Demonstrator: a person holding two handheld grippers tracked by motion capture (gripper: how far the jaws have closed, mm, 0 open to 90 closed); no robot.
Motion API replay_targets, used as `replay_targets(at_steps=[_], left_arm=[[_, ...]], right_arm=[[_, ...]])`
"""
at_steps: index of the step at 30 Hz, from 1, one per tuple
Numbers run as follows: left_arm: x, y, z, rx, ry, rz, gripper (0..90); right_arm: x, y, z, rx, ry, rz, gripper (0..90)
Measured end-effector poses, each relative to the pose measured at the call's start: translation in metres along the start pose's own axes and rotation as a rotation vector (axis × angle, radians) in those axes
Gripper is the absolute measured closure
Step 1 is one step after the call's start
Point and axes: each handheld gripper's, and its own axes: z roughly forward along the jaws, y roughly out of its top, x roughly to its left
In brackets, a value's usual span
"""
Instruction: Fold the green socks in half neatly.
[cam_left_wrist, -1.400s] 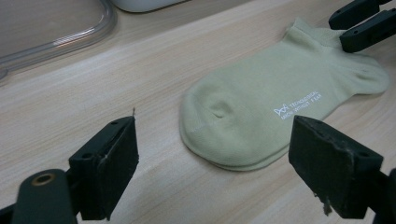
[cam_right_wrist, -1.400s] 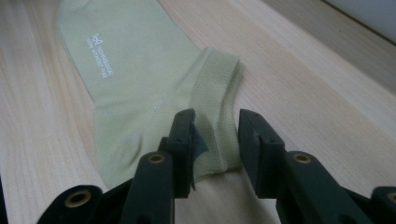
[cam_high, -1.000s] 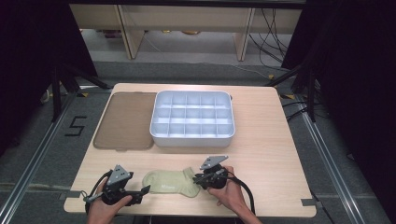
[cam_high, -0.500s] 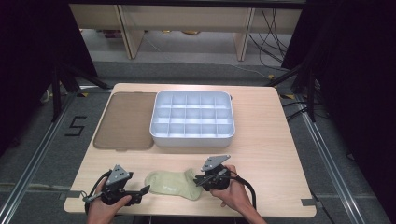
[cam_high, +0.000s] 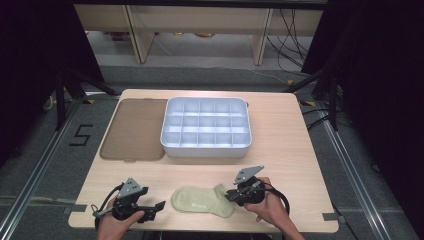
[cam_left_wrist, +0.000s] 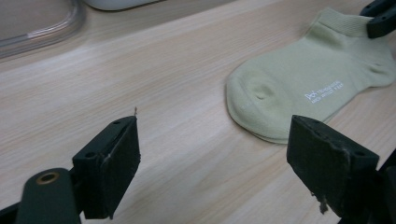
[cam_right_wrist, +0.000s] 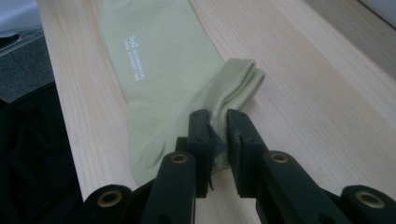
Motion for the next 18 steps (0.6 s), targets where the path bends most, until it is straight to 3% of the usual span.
replay_targets(at_steps=[5,7,9,11,12,13,16,18], left_arm=[[-0.012,0.007,0.010,0.019,-0.034,-0.009,19.6],[-0.015,0.008,0.013,0.025,-0.029,0.000,20.7],[-0.023,0.013,0.022,0.060,-0.053,0.020,22.0],[-0.027,0.014,0.026,0.062,-0.057,0.025,22.8],[-0.029,0.015,0.029,0.068,-0.067,0.041,23.9],[-0.035,0.015,0.035,0.070,-0.062,0.041,24.4],[-0.039,0.017,0.038,0.076,-0.063,0.058,27.9],[-0.042,0.020,0.041,0.087,-0.037,0.090,28.8]], right_arm=[[-0.006,-0.007,-0.002,0.010,-0.024,0.018,80.7],[-0.008,-0.008,-0.002,0.019,-0.023,0.021,80.7],[-0.009,-0.010,0.000,0.010,-0.023,0.004,80.7],[-0.009,-0.010,-0.001,0.015,-0.031,0.008,80.6],[-0.009,-0.010,0.000,-0.003,-0.019,-0.017,80.6],[-0.008,-0.011,0.000,0.001,-0.027,0.003,80.6],[-0.008,-0.011,-0.001,-0.001,-0.040,-0.008,80.5],[-0.009,-0.011,-0.002,0.007,-0.041,-0.015,80.4]])
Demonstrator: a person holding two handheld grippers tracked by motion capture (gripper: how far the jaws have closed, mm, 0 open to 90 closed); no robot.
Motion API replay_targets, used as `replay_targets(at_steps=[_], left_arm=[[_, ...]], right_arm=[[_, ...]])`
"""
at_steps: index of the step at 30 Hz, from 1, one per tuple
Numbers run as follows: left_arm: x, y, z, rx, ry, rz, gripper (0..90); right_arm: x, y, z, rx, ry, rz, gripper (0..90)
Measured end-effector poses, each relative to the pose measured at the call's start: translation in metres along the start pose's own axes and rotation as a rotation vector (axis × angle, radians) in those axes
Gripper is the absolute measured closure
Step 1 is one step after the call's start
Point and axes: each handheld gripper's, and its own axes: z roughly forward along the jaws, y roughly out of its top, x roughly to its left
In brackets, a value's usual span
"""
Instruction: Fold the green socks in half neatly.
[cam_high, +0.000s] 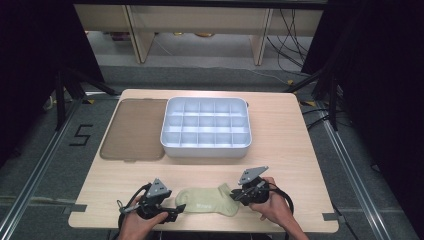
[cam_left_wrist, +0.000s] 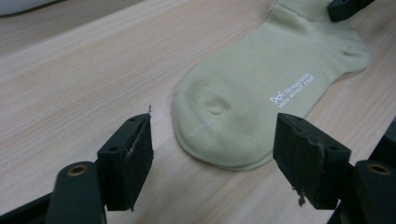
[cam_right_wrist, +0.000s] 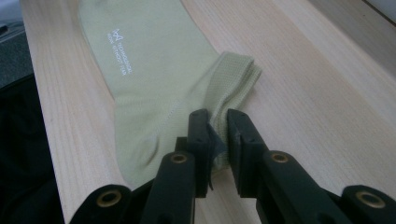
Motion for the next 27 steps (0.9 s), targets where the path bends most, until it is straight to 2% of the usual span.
replay_targets(at_steps=[2,3,4,5,7,8,9,10,11,12,13,14,15,16,17,20,21,22,23,24,25,26,27], left_arm=[[-0.002,0.002,0.000,0.001,-0.002,-0.005,33.5],[-0.003,0.003,0.002,0.005,0.002,0.022,37.0],[-0.003,0.003,0.002,0.005,0.002,0.022,40.6],[-0.004,0.001,0.004,-0.003,0.012,0.032,40.6],[-0.004,0.000,0.006,0.021,0.002,0.032,43.5],[-0.004,0.000,0.006,0.018,0.005,0.030,45.5],[-0.004,-0.001,0.007,0.012,0.008,0.035,50.1],[-0.003,0.000,0.007,0.016,0.015,0.055,50.1],[-0.006,-0.001,0.008,0.013,0.011,0.030,50.6],[-0.006,-0.001,0.009,0.018,0.014,0.036,51.5],[-0.007,0.000,0.009,0.021,0.008,0.043,52.9],[-0.007,0.001,0.010,0.023,0.018,0.068,53.3],[-0.009,0.000,0.012,0.033,0.014,0.049,53.4],[-0.010,0.000,0.013,0.038,0.002,0.042,54.0],[-0.010,0.000,0.013,0.042,0.003,0.061,55.1],[-0.010,0.001,0.013,0.040,0.003,0.045,59.4],[-0.008,0.001,0.014,0.028,-0.008,0.051,65.1],[-0.008,0.001,0.014,0.028,-0.008,0.051,67.8],[-0.006,0.001,0.014,0.031,-0.017,0.031,67.8],[-0.004,0.000,0.014,0.030,-0.023,0.044,71.5],[-0.002,0.000,0.014,0.026,-0.026,0.037,74.5],[-0.001,0.000,0.014,0.025,-0.036,0.021,76.4],[-0.001,-0.001,0.013,0.032,-0.048,0.002,77.0]], right_arm=[[0.000,0.000,0.001,-0.014,0.003,-0.004,80.4],[0.000,-0.001,0.000,-0.007,-0.002,0.009,80.2],[0.000,-0.001,0.000,-0.007,-0.002,0.009,80.2],[0.000,-0.002,0.000,-0.008,0.000,0.007,80.2],[0.000,-0.002,0.001,0.008,-0.008,0.000,80.1],[0.000,-0.003,0.003,-0.003,-0.004,0.003,80.1],[0.000,-0.002,0.002,0.014,0.001,0.005,80.0],[0.000,-0.002,0.002,0.014,0.001,0.005,80.0],[-0.001,-0.002,0.003,0.006,0.012,-0.017,80.0],[0.000,-0.003,0.003,-0.003,0.005,-0.001,79.9],[0.000,-0.003,0.003,-0.002,0.004,0.005,79.9],[0.000,-0.003,0.003,-0.006,0.008,-0.004,79.9],[0.001,-0.003,0.003,-0.001,-0.010,0.004,79.9],[0.001,-0.003,0.003,0.001,-0.003,0.008,79.8],[0.000,-0.003,0.004,-0.004,0.005,-0.002,79.8],[-0.001,-0.003,0.004,-0.001,0.009,-0.013,79.7],[0.000,-0.004,0.003,0.012,-0.017,0.000,79.7],[0.000,-0.004,0.003,0.012,-0.017,0.000,79.7],[0.000,-0.004,0.004,0.011,-0.017,-0.001,79.7],[0.000,-0.004,0.003,0.013,-0.008,-0.002,79.6],[0.001,-0.004,0.005,0.007,-0.013,0.011,79.5],[0.001,-0.004,0.005,-0.001,-0.005,-0.017,79.6],[0.001,-0.004,0.005,0.001,-0.011,-0.015,79.5]])
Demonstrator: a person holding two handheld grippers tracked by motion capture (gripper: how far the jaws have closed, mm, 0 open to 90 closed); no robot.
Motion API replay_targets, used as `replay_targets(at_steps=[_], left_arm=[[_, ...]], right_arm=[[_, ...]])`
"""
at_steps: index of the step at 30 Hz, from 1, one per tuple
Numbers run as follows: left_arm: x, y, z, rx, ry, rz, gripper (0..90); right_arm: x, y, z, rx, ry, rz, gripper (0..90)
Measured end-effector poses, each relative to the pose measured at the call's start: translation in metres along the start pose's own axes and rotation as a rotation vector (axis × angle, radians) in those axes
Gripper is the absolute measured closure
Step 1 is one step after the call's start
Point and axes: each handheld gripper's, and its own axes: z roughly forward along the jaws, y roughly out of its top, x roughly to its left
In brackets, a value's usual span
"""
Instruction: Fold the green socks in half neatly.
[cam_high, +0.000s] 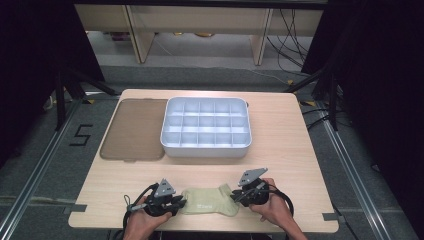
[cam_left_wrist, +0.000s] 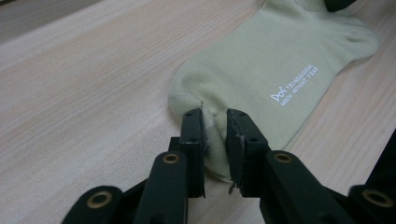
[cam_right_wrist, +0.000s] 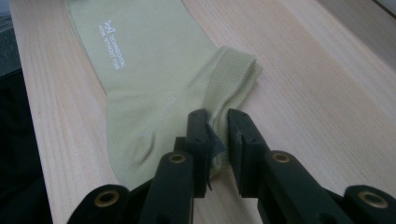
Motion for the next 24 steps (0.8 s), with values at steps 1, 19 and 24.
replay_targets(at_steps=[1,19,24], left_arm=[[0.000,0.000,0.000,-0.005,0.000,-0.003,77.3],[-0.002,0.003,-0.006,-0.036,0.002,0.015,83.6],[-0.006,0.007,-0.012,-0.044,-0.002,0.024,83.6]], right_arm=[[0.000,0.000,0.000,-0.002,0.001,-0.004,79.5],[0.002,0.001,-0.006,-0.039,-0.057,0.067,62.9],[0.013,0.011,-0.015,-0.112,-0.056,0.020,74.2]])
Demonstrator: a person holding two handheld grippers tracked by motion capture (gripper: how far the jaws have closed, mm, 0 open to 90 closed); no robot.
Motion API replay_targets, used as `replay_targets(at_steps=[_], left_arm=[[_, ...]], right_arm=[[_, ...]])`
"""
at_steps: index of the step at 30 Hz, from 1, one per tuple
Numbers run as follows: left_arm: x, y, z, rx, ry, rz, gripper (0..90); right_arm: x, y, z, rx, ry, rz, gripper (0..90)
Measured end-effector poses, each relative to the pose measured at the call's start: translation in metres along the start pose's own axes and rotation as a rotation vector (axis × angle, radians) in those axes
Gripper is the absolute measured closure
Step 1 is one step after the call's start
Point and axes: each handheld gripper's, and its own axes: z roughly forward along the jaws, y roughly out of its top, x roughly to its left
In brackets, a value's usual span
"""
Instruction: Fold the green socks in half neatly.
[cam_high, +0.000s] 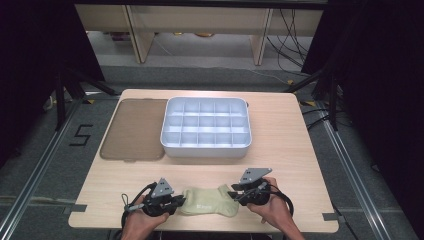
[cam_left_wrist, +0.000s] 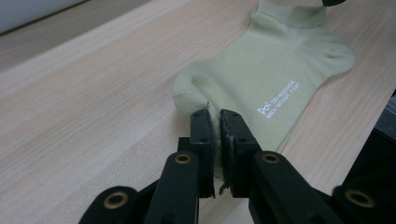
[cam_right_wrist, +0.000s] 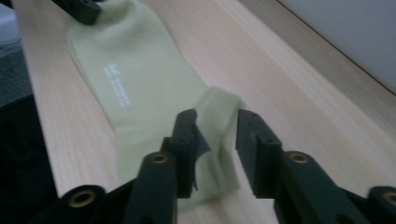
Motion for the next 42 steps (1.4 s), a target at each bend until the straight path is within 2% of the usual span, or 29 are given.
replay_targets(at_steps=[1,2,3,6,7,8,9,10,12,15,16,18,20,22,26,27,30,31,32,34,36,37,38,40,42], left_arm=[[0.000,0.000,-0.001,0.006,-0.006,0.005,83.6],[0.001,0.001,-0.002,0.005,-0.007,0.017,83.6],[0.001,0.001,-0.003,-0.001,-0.007,0.015,83.6],[0.000,0.003,-0.007,0.008,-0.011,0.011,83.7],[0.001,0.004,-0.008,0.010,-0.014,0.031,83.7],[0.000,0.005,-0.009,0.008,-0.017,0.015,83.7],[0.000,0.007,-0.009,0.012,-0.029,0.016,83.6],[0.000,0.007,-0.009,0.009,-0.029,0.012,83.6],[0.000,0.008,-0.010,0.009,-0.027,0.012,83.6],[-0.002,0.013,-0.012,0.010,-0.026,0.030,83.6],[-0.002,0.015,-0.012,0.003,-0.023,0.051,83.6],[-0.002,0.017,-0.011,0.009,-0.032,0.048,83.6],[-0.001,0.019,-0.009,-0.006,-0.044,0.032,83.6],[-0.002,0.021,-0.009,-0.005,-0.041,0.030,83.7],[0.000,0.026,-0.012,-0.022,-0.043,0.040,83.7],[0.000,0.028,-0.014,-0.033,-0.039,0.029,83.7],[0.001,0.031,-0.015,-0.031,-0.040,0.039,83.7],[0.000,0.032,-0.015,-0.033,-0.042,0.032,83.7],[0.000,0.033,-0.015,-0.030,-0.045,0.044,83.7],[-0.001,0.033,-0.015,-0.025,-0.039,0.042,83.7],[-0.001,0.034,-0.015,-0.020,-0.045,0.054,83.7],[-0.001,0.034,-0.014,-0.020,-0.038,0.053,83.6],[-0.001,0.035,-0.014,-0.013,-0.050,0.046,83.5],[-0.002,0.036,-0.013,-0.013,-0.048,0.039,83.5],[-0.006,0.038,-0.011,-0.004,-0.050,0.047,83.5]], right_arm=[[0.004,0.002,0.002,-0.012,0.017,-0.011,77.6],[0.006,0.004,0.002,0.007,0.033,-0.020,80.2],[0.009,0.006,0.005,-0.014,0.037,-0.036,82.5],[0.013,0.012,0.011,0.009,0.057,-0.067,85.5],[0.013,0.014,0.018,0.017,0.043,-0.056,86.2],[0.013,0.014,0.018,0.017,0.043,-0.056,86.2],[0.011,0.016,0.027,0.014,0.051,-0.065,87.2],[0.011,0.018,0.031,0.017,0.058,-0.053,87.7],[0.011,0.020,0.035,0.011,0.068,-0.061,88.0],[0.012,0.029,0.048,0.020,0.080,-0.067,89.4],[0.012,0.031,0.051,0.025,0.080,-0.070,89.6],[0.013,0.034,0.059,0.035,0.098,-0.074,90.0],[0.013,0.035,0.069,0.056,0.085,-0.070,90.0],[0.013,0.036,0.071,0.054,0.089,-0.080,90.0],[0.016,0.039,0.077,0.053,0.091,-0.064,90.0],[0.017,0.040,0.077,0.062,0.091,-0.072,90.0],[0.017,0.041,0.077,0.059,0.095,-0.069,90.0],[0.018,0.040,0.077,0.041,0.105,-0.060,90.0],[0.017,0.041,0.069,0.044,0.104,-0.068,90.0],[0.016,0.040,0.064,0.040,0.091,-0.071,90.0],[0.013,0.036,0.052,0.014,0.081,-0.068,90.0],[0.011,0.033,0.045,0.022,0.075,-0.066,90.0],[0.008,0.026,0.034,0.009,0.063,-0.069,90.0],[0.007,0.018,0.024,0.019,0.043,-0.051,89.8],[0.005,0.014,0.019,0.032,0.044,-0.052,89.8]])
